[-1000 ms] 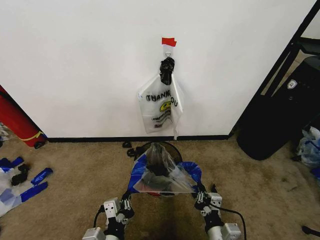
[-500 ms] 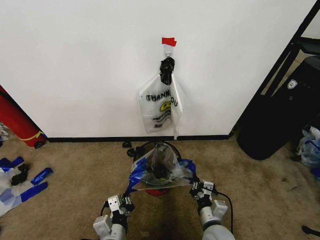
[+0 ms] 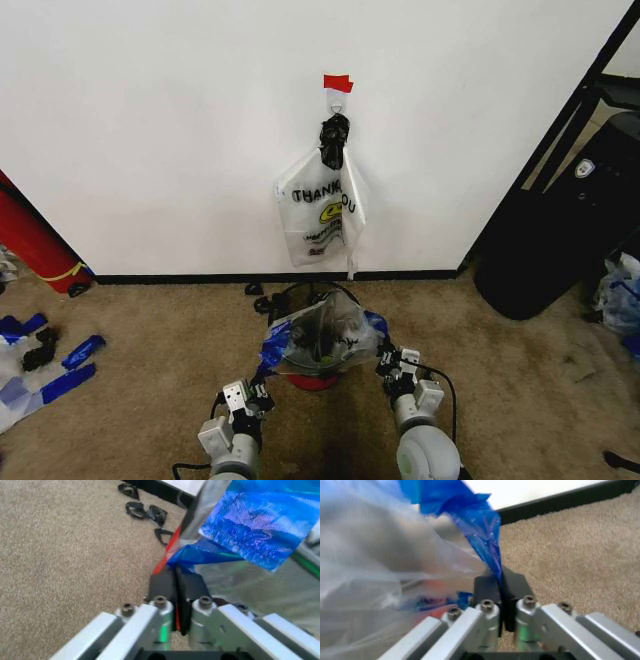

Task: Pick up the garbage bag from the wall and place it over the trash bin.

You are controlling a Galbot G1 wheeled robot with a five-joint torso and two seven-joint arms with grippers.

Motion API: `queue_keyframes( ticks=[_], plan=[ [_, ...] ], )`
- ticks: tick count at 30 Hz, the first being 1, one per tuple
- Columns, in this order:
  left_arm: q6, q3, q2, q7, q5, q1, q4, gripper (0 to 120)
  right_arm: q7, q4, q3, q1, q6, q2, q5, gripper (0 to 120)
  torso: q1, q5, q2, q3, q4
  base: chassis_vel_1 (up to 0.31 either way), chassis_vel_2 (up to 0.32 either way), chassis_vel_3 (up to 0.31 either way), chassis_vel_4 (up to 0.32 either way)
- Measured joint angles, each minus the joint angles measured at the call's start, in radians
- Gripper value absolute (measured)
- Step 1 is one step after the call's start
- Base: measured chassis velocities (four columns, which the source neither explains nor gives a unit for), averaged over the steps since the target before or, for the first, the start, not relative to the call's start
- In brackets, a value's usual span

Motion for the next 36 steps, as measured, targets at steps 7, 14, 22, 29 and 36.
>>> queue_keyframes(
  ticks=[7,14,22,29,36],
  plan=[
    [-0.002,-0.012,0.025,0.008,0.065,0.088,-0.075,31,-0.024,0.076,0.006,-0.073,0.061,-0.032,-0.069,30,0.0,0.0,0.0,0.0,-0.0001,0.0,0.0,0.0,0.0],
    [-0.04,-0.017,0.034,0.012,0.187,0.159,-0.147,54,-0.025,0.124,0.024,-0.142,0.142,-0.043,-0.154,52,0.0,0.0,0.0,0.0,0.0,0.0,0.0,0.0,0.0],
    [-0.121,-0.033,0.053,0.021,0.32,0.236,-0.224,83,-0.028,0.171,0.051,-0.23,0.246,-0.052,-0.222,80,0.0,0.0,0.0,0.0,0.0,0.0,0.0,0.0,0.0],
    [-0.136,-0.063,0.11,0.061,0.305,0.122,-0.249,106,-0.091,0.226,0.079,-0.297,0.463,-0.028,-0.259,100,0.0,-0.0003,0.0,0.0,-0.0002,0.0,0.0,0.0,0.0],
    [-0.105,-0.054,0.248,0.138,0.142,-0.102,-0.183,113,-0.12,0.269,0.112,-0.329,0.591,-0.021,-0.348,100,0.0,-0.0005,0.0,0.0,-0.0008,0.0,0.0,0.0,0.0]
  ],
)
